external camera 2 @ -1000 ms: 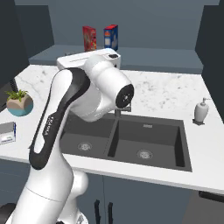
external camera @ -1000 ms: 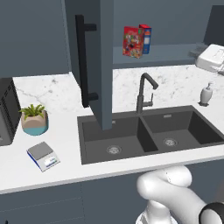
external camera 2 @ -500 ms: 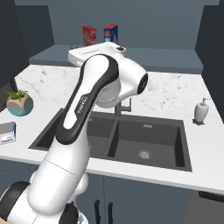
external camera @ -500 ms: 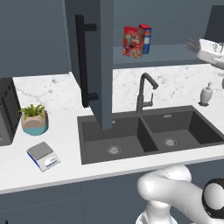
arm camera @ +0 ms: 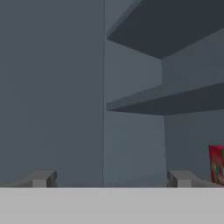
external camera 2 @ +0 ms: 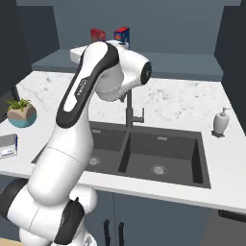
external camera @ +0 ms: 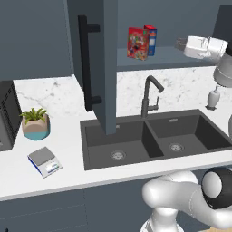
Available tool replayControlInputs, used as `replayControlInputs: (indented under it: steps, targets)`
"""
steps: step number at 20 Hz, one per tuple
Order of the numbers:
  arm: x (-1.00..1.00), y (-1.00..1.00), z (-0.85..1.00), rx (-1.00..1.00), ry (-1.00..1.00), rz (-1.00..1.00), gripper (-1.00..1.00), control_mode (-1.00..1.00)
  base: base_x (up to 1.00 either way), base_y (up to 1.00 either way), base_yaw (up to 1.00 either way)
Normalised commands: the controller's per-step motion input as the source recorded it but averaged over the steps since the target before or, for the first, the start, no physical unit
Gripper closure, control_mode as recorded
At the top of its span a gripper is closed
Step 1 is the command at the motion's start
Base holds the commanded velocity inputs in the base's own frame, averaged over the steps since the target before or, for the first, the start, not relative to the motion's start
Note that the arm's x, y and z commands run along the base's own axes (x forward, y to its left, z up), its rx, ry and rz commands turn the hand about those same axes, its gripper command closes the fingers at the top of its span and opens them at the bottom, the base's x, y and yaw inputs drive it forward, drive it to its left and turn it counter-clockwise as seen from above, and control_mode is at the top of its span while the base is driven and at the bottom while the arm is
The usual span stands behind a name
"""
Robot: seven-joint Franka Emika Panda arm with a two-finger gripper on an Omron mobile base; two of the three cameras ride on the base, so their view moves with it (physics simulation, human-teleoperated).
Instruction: Pick the cereal and place it on the digital scale for weighing, and close the cabinet.
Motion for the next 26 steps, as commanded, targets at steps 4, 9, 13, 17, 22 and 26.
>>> replayControlInputs:
  steps: [4, 9, 13, 17, 22, 26]
  targets:
    - [0.51, 0.21, 0.0, -0.04, 0.07, 0.0, -1.0, -1.0, 0.0, 0.0, 0.0]
    - [0.32, -0.01, 0.0, 0.0, 0.03, 0.0, -1.0, -1.0, 0.0, 0.0, 0.0]
    - [0.03, -0.12, -0.03, 0.02, 0.0, 0.0, -1.0, -1.0, 0.0, 0.0, 0.0]
    - [0.29, 0.01, -0.31, -0.01, -0.05, 0.0, -1.0, -1.0, 0.0, 0.0, 0.0]
    - [0.21, 0.05, -0.16, 0.0, -0.1, -0.01, -1.0, -1.0, 0.0, 0.0, 0.0]
    - [0.13, 0.03, -0.05, 0.0, -0.04, -0.01, -1.0, -1.0, 0.0, 0.0, 0.0]
